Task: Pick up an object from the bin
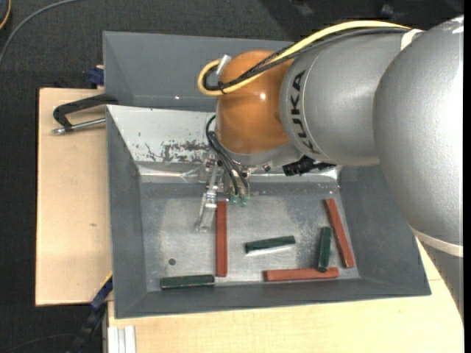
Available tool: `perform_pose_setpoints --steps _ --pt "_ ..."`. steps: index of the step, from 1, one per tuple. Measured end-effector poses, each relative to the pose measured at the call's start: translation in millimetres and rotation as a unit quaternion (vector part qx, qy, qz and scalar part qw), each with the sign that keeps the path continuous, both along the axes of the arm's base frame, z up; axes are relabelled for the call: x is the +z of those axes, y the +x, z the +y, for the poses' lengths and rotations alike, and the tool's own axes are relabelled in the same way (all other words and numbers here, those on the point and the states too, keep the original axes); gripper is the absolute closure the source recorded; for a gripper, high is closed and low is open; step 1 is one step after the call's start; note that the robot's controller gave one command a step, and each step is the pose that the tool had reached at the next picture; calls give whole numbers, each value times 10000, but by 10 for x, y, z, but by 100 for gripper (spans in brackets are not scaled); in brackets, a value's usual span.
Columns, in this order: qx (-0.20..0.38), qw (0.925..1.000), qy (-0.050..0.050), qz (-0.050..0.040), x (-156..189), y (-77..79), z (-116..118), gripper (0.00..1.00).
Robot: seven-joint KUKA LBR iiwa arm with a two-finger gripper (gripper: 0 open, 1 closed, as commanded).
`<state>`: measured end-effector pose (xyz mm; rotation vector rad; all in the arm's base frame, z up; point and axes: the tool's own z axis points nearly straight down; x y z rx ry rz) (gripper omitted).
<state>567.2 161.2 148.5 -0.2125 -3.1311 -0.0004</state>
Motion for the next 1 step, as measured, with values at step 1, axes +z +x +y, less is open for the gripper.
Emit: perform_pose_setpoints --steps 1 --pt "508 9987 -19 19 -815 -367 -920 0"
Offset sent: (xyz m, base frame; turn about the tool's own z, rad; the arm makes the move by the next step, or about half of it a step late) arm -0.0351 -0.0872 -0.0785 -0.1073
